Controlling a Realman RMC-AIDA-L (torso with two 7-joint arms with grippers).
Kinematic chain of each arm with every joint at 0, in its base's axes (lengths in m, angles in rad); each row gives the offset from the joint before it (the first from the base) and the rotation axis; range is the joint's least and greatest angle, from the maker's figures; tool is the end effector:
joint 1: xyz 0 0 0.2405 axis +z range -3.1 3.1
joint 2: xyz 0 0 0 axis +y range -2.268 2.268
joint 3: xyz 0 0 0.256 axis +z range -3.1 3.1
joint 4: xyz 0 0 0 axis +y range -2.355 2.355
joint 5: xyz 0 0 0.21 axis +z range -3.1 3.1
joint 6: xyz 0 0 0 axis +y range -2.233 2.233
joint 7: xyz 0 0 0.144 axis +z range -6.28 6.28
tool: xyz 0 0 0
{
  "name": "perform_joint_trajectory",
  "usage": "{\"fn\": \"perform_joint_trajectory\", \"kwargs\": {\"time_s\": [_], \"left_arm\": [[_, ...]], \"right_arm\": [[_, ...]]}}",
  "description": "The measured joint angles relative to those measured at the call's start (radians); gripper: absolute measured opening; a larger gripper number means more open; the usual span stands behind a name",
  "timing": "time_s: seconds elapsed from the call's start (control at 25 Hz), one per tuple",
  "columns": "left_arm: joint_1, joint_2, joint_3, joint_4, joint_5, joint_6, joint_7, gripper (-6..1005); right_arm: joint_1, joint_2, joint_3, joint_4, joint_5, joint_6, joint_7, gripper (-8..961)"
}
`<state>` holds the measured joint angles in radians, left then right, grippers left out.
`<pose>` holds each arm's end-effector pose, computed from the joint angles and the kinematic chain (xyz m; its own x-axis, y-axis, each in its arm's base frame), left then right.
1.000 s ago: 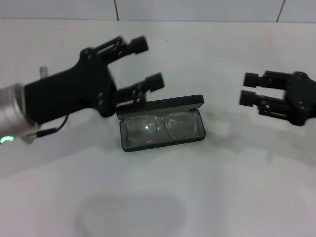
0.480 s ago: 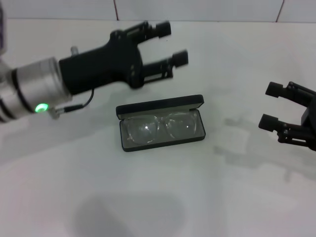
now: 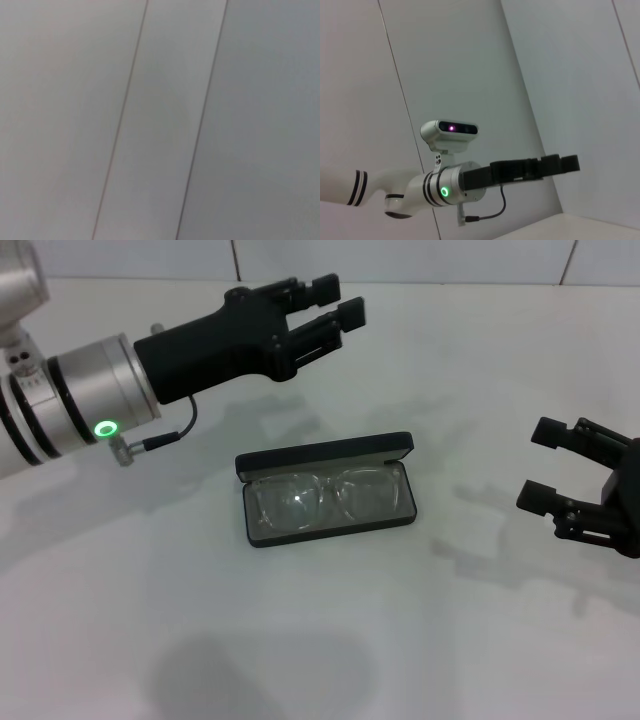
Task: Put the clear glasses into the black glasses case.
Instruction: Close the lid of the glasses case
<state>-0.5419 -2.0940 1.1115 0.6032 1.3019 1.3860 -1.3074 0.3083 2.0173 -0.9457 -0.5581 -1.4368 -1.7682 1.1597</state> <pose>-0.1901 0.3578 -0.0166 0.5970 0.1928 0.7787 0.4488 -0.8848 -0.1250 0.2718 0.2680 0.0246 0.5950 -0.1593 -0.7878 -0.3959 -0.9111 -0.1148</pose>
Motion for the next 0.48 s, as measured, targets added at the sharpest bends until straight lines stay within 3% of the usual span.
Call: {"fn": "perform_joint_trajectory", "kwargs": {"time_s": [0.04, 0.48], "left_arm": [[0.004, 0.0, 0.003, -0.002, 0.001, -0.008, -0.001, 561], [0.019, -0.004, 0.065, -0.078, 0.002, -0.088, 0.04, 136]], "right_arm": [[0.0, 0.0, 0.0, 0.0, 0.0, 0.001, 0.0, 862], [0.023, 0.002, 0.001, 0.055, 0.011, 0.01, -0.03, 861]]}}
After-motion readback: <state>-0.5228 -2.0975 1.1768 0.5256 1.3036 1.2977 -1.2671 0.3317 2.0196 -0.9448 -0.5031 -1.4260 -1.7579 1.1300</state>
